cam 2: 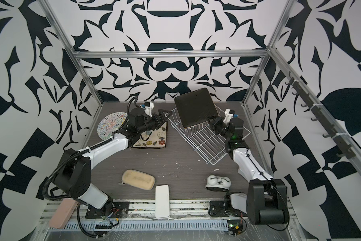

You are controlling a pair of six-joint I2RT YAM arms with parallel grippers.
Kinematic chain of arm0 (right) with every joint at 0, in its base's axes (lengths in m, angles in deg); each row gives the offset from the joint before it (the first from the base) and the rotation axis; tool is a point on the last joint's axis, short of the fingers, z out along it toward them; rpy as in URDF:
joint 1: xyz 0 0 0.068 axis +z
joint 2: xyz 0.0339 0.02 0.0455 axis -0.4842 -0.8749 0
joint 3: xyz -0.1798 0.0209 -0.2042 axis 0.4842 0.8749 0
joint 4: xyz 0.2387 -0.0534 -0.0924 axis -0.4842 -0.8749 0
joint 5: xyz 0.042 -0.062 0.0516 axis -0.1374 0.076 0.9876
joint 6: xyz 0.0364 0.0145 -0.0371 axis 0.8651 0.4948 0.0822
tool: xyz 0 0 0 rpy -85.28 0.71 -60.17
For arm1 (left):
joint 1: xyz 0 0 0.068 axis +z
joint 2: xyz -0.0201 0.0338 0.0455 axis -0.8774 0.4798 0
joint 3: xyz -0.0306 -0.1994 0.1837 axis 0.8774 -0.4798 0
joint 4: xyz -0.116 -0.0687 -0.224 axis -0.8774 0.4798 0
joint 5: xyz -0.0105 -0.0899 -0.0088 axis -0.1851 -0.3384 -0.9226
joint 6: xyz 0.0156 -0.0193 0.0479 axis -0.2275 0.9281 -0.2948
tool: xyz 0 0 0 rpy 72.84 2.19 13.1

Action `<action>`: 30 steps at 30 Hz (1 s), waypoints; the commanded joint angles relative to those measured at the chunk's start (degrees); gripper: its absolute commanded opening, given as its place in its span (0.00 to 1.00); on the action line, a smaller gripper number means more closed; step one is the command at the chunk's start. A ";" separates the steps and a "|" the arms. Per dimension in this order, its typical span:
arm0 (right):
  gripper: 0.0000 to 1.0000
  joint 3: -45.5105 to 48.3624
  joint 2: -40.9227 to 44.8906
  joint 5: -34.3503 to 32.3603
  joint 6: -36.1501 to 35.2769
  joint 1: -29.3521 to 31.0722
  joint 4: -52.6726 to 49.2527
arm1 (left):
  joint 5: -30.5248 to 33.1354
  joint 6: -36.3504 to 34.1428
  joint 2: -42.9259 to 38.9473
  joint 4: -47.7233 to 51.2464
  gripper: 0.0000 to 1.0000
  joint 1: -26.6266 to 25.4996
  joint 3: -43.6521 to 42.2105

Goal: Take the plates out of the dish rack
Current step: 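Swing the dark plate toward the left gripper while the left gripper closes on its edge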

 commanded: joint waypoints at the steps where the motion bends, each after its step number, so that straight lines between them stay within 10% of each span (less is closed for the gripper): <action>1: 0.00 -3.70 1.40 1.69 0.63 2.68 14.38 | -1.35 0.83 1.30 -3.56 0.99 -0.69 2.04; 30: 0.00 -1.48 -0.46 -5.89 2.07 12.68 21.78 | -3.47 5.14 1.95 -12.04 0.61 -0.29 -0.74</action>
